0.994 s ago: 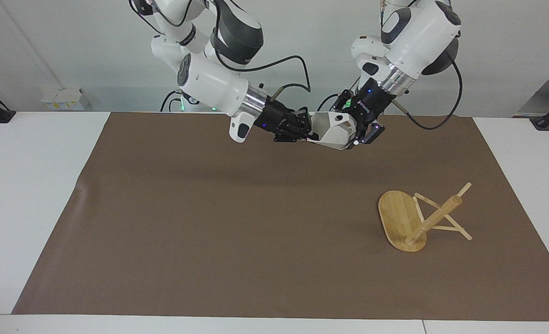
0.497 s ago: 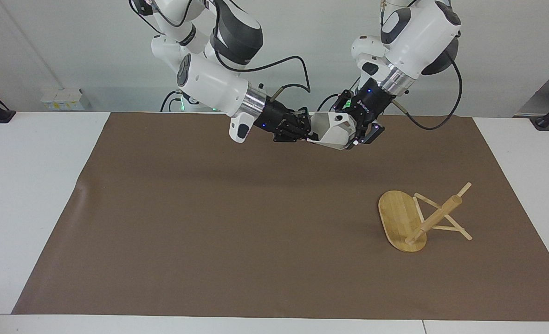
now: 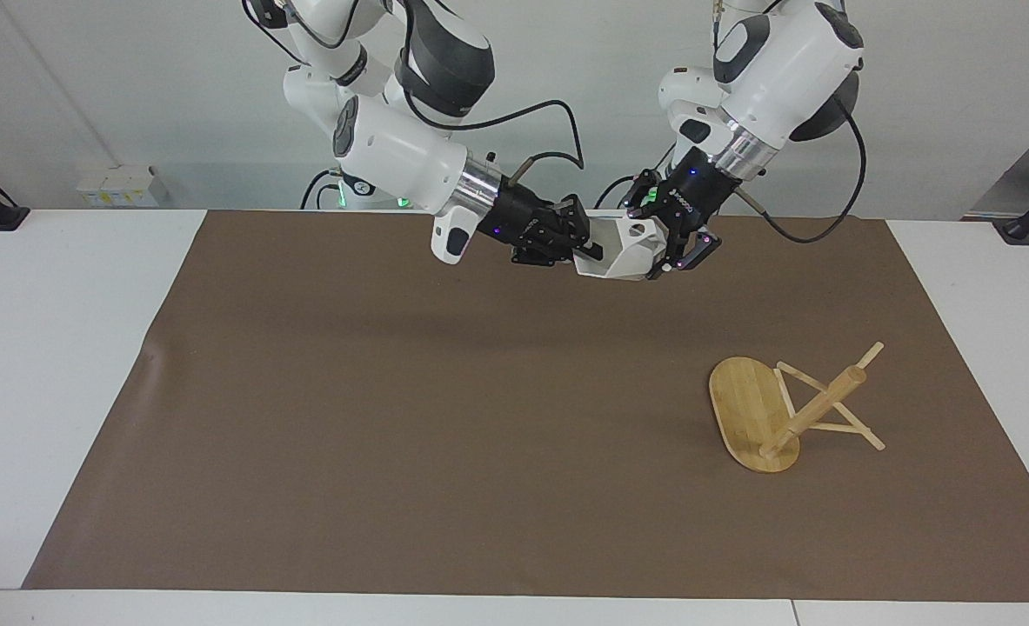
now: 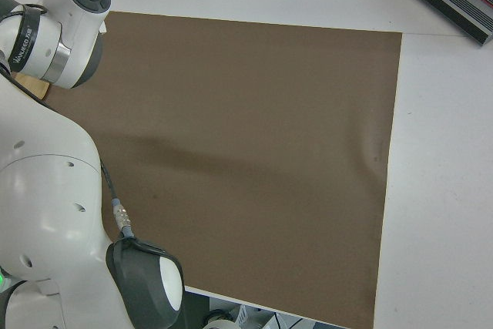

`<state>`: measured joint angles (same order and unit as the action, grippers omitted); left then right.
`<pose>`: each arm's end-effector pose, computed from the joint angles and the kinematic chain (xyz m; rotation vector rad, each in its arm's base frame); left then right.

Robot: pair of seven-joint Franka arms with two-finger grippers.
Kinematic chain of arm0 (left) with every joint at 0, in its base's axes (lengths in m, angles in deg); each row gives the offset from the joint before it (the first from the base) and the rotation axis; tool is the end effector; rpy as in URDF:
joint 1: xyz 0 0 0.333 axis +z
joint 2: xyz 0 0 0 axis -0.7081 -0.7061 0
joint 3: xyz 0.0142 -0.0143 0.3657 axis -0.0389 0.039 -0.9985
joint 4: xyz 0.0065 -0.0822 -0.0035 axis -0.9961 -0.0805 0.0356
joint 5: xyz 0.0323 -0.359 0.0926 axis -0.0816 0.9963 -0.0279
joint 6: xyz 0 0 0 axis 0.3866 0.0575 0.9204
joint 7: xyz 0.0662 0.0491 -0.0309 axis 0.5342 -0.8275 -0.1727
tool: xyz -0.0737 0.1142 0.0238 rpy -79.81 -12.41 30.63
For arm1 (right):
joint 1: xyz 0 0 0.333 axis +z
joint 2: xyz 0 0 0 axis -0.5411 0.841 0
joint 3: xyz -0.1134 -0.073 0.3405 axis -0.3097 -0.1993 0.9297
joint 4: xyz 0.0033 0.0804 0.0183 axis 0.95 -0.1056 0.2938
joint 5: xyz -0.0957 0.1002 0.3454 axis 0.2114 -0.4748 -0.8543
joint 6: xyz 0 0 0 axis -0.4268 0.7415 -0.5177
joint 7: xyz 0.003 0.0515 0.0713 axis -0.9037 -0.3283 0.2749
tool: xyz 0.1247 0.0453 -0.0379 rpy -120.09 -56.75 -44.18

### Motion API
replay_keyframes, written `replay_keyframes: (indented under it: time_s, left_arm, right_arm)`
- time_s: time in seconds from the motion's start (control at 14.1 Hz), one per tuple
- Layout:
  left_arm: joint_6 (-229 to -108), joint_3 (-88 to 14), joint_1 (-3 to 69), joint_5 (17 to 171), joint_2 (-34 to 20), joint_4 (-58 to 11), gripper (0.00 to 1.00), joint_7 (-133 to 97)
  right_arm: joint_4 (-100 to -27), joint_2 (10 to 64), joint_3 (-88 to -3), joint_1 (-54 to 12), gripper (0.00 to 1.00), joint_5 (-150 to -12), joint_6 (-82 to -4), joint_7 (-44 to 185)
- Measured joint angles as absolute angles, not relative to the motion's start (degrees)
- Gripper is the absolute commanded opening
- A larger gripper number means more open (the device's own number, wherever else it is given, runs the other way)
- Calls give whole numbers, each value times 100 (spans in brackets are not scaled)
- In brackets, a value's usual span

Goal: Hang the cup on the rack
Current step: 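Grasp the white cup body with the left gripper, then open the right gripper and withdraw it while the left gripper holds the cup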

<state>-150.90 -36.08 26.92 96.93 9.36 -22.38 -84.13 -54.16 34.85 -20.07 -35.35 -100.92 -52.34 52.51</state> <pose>0.4885 -0.2412 0.6151 2.3299 -1.4189 0.5795 0.5687 0.3379 0.5865 -2.1742 0.1095 0.0018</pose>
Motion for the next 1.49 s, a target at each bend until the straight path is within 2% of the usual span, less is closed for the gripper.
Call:
replay_keyframes:
  time_s: [0.71,1.21,1.49]
  left_arm:
    - [-15090,-3636,2695,9693,936,-2294,0,-7805]
    - [-15097,-3675,2797,9693,938,-2402,0,-6980]
    - [-15108,-3700,2876,9488,939,-2460,0,-6118]
  right_arm:
    - [-5392,3436,-2018,-3540,100,-9914,-5349,5331]
    - [-5356,3065,-2376,-3589,100,-8175,-5611,5386]
    - [-5373,2793,-2855,-3602,100,-6948,-4906,5385]
